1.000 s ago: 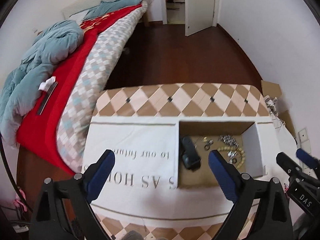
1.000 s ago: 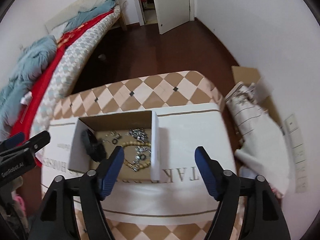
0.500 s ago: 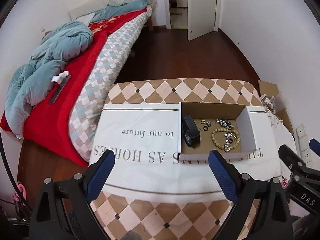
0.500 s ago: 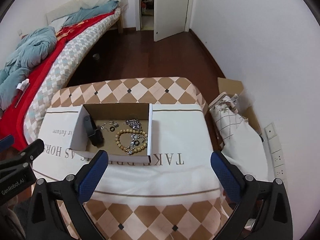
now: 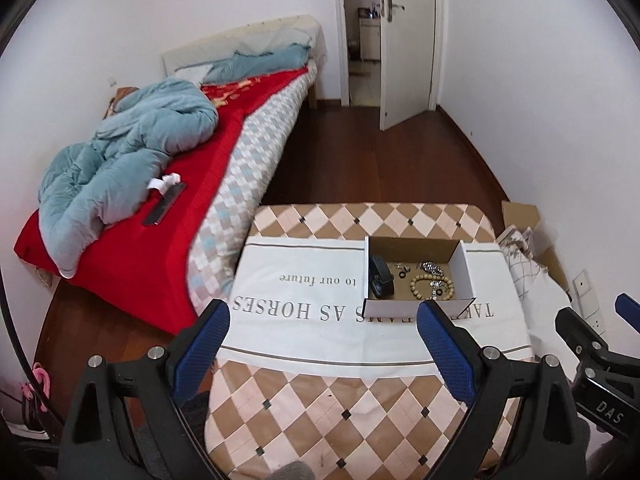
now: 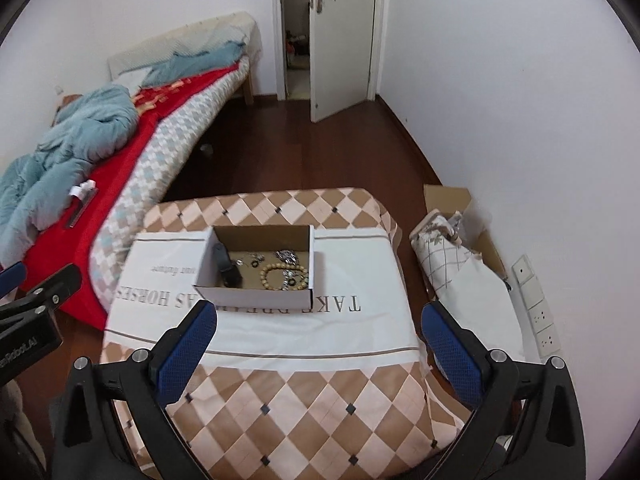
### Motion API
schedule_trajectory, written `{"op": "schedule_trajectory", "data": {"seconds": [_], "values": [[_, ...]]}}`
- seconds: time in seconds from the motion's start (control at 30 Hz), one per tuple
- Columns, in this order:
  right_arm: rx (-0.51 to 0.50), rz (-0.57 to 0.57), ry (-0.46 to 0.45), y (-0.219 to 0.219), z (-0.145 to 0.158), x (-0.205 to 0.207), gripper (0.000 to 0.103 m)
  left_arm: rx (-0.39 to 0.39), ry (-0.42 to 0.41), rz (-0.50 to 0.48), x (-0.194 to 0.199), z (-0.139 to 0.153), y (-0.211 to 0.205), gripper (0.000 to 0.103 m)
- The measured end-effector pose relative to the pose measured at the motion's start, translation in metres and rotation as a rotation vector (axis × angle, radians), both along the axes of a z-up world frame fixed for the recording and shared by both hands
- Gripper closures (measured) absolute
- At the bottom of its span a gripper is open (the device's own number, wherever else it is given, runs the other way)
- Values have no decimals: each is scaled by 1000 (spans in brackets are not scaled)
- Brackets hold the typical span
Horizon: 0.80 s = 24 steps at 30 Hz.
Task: Organize jewelry
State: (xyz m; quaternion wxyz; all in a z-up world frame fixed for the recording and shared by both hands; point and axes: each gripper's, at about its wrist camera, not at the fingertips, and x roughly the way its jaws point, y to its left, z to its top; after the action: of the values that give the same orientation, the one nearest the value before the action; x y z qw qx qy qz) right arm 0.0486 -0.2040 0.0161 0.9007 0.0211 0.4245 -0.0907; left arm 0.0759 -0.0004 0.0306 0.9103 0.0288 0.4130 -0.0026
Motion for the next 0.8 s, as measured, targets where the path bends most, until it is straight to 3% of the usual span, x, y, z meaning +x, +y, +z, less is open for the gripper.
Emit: {"op": "schedule_trajectory", "data": {"seconds": [0.37, 0.8], "values": [[-20, 40, -89, 17, 69, -63, 0, -51, -6, -11, -56, 35, 7, 8], [-14, 40, -103, 15, 100, -109, 0, -80, -5, -62, -92, 60, -3, 8]]}}
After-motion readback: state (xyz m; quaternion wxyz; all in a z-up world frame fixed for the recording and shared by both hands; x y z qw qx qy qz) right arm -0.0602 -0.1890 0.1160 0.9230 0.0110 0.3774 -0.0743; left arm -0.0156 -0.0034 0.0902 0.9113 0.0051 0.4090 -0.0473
